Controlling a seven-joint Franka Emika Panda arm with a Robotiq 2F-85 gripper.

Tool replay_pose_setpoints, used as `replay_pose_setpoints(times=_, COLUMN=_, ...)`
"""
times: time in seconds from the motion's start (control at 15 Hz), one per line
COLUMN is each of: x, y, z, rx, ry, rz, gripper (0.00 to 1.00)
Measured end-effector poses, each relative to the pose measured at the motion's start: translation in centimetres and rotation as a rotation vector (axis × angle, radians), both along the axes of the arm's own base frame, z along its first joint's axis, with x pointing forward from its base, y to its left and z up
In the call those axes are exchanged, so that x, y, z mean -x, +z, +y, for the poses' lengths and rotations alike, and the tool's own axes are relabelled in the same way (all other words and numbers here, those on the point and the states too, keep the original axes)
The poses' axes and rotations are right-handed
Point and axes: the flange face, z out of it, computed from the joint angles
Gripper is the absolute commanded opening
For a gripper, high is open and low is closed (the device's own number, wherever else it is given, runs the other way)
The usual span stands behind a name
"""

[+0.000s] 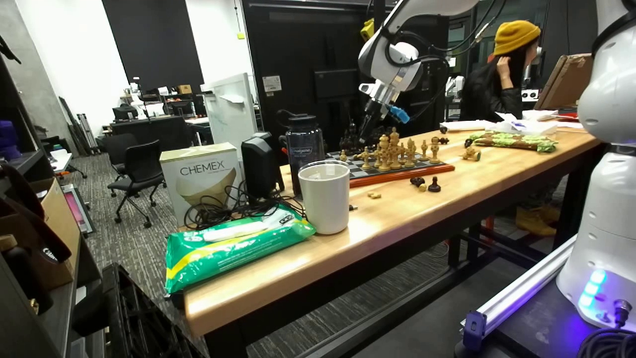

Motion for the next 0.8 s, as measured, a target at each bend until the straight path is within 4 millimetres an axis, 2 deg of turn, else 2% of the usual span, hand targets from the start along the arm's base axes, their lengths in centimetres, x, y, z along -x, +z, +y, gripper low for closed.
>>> replay_pose_setpoints(times=0.8, x=1.2, y=-1.8, z=-0.2, rx=-0.022, ry=0.015, rz=-0.034, gripper=1.0)
